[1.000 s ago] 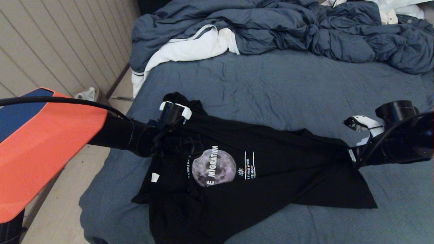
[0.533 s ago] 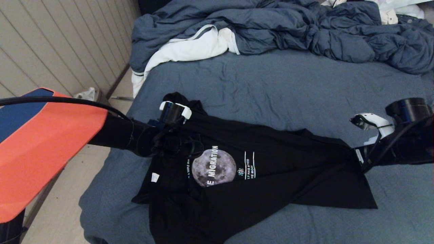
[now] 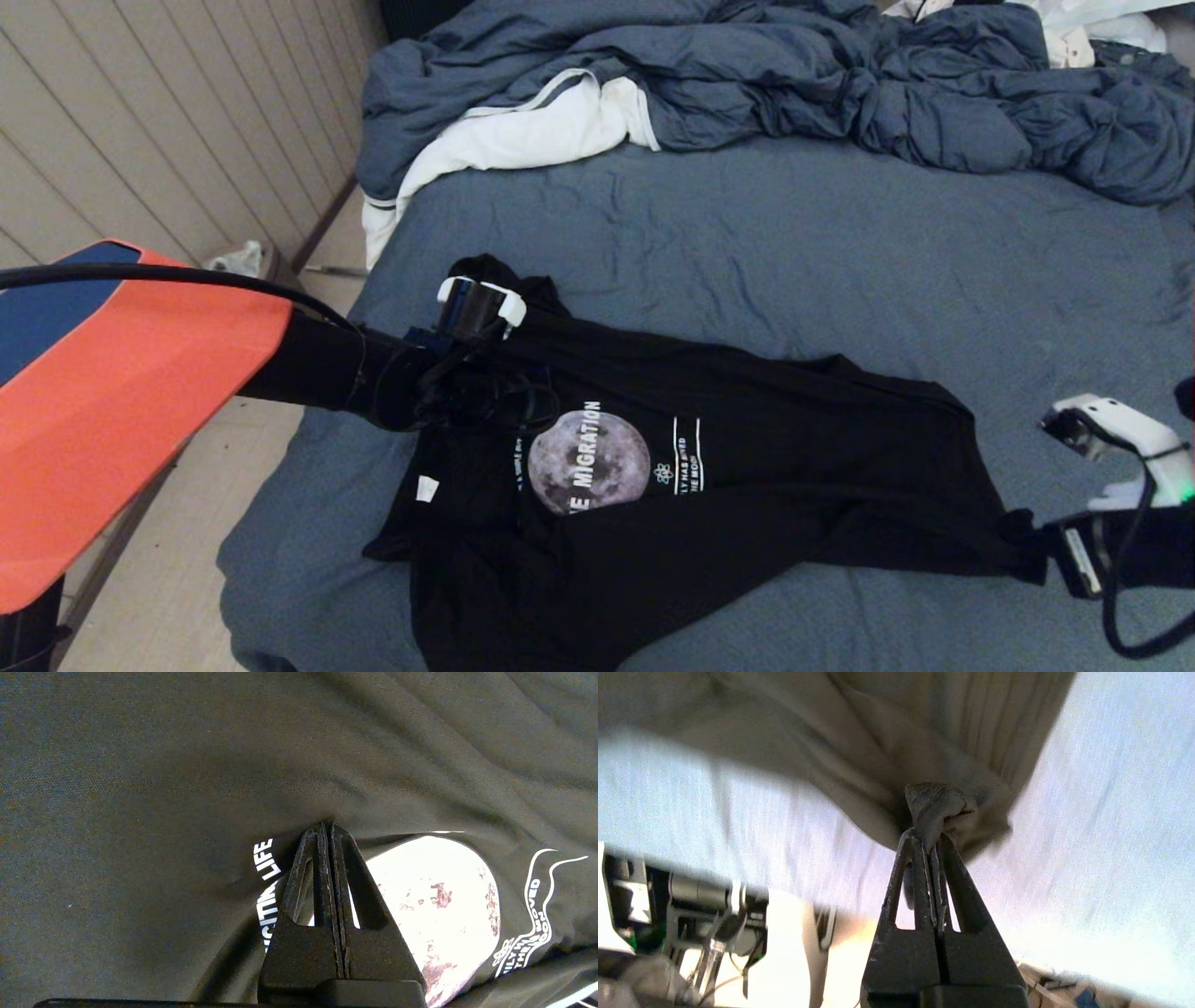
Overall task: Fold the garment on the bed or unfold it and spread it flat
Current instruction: Unford the black T-shirt
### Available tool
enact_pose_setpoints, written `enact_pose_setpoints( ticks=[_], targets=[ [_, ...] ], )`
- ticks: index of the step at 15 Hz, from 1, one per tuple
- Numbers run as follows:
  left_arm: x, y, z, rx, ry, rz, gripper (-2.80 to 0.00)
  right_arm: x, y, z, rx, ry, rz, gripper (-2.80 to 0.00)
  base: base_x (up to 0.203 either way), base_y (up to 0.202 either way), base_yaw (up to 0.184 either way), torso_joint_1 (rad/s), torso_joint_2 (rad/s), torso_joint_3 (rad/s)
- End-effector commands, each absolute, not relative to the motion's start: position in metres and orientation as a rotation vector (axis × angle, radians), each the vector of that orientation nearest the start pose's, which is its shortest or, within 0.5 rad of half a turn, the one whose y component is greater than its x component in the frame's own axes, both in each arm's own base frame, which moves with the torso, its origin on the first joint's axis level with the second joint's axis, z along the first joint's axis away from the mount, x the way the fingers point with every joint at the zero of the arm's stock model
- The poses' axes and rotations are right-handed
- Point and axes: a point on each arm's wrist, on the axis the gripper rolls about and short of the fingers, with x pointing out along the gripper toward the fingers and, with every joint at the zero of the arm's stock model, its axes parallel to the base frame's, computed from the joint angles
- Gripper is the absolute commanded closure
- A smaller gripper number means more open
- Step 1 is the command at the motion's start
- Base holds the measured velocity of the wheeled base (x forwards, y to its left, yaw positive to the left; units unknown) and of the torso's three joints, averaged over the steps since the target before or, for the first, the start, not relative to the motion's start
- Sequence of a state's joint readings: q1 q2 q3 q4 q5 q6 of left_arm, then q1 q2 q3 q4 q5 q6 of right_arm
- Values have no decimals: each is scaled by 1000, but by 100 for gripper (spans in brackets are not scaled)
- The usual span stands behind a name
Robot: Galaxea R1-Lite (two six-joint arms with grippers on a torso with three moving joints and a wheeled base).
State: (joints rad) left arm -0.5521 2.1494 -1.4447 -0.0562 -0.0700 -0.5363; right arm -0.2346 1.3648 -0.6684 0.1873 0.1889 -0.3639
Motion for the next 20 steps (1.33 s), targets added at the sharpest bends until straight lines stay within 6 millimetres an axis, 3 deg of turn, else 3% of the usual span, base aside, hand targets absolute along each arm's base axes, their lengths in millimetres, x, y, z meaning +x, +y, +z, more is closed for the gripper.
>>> enact_pose_setpoints(
  ticks=[1,9,15,20],
  targets=[
    [363,-226,134,-348,779,-410,0,150,-40,161,-153,822,60,0,0,0,0,0,0,0],
    [364,-226,134,-348,780,-410,0,90,-28,137,-151,864,30,0,0,0,0,0,0,0],
    [363,-226,133,-348,781,-410,0,70,-19,118,-147,923,65,0,0,0,0,0,0,0],
    [364,-226,133,-348,780,-410,0,66,-19,110,-143,966,36,0,0,0,0,0,0,0]
  ],
)
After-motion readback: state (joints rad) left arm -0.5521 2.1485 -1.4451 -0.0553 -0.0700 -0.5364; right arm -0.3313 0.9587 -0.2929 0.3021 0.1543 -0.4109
